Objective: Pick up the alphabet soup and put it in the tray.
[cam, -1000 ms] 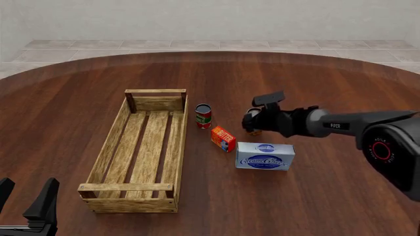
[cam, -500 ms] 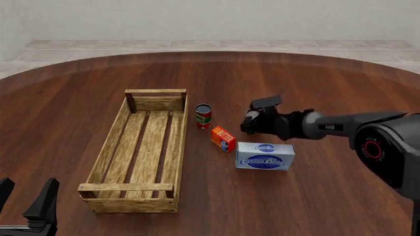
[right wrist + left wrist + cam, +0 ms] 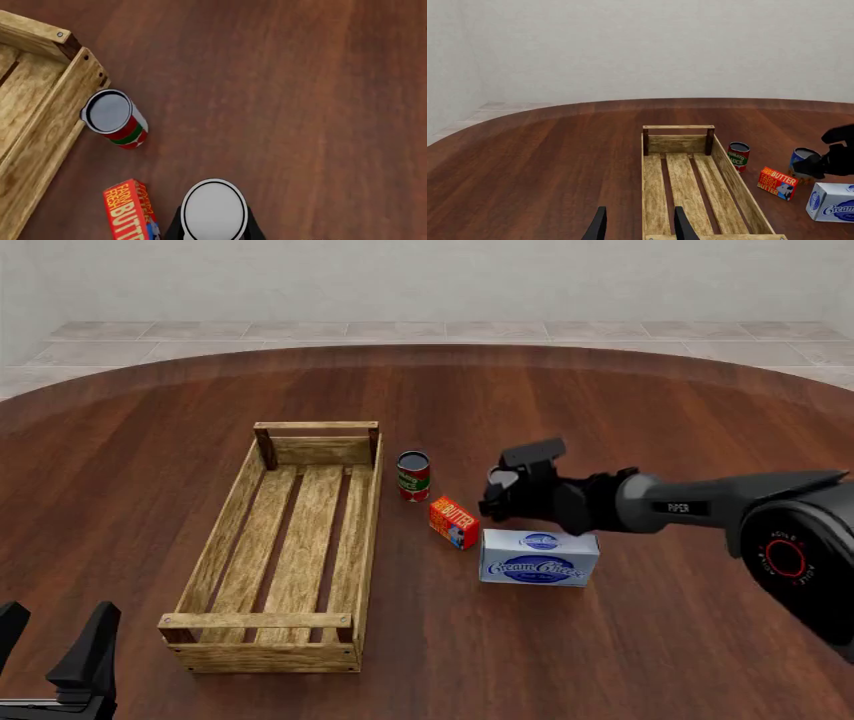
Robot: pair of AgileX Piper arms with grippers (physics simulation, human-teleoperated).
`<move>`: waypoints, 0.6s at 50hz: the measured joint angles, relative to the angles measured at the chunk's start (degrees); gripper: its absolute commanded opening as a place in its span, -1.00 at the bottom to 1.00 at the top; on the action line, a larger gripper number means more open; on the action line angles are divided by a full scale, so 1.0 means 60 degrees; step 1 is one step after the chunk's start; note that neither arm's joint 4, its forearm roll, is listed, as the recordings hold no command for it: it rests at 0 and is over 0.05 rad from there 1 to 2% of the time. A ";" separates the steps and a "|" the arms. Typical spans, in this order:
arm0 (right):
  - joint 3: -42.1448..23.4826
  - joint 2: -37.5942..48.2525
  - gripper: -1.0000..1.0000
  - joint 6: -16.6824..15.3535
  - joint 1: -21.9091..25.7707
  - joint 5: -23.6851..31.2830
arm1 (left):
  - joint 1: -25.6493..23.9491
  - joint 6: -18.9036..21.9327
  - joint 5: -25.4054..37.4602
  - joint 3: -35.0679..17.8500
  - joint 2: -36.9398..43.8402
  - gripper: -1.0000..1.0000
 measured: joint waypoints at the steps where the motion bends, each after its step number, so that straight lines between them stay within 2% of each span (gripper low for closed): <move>1: 0.0027 -0.0072 -1.00 -0.0023 0.0023 0.0012 | 0.0000 0.0000 0.0000 0.0000 0.0000 1.00; 22: -0.0036 -0.1558 -1.00 -0.0675 0.0098 0.0197 | 0.0000 0.0000 0.0000 0.0000 0.0000 1.00; 30: -0.0027 -0.2406 -1.00 -0.0703 0.0443 0.0458 | 0.0000 0.0000 0.0000 0.0000 0.0000 1.00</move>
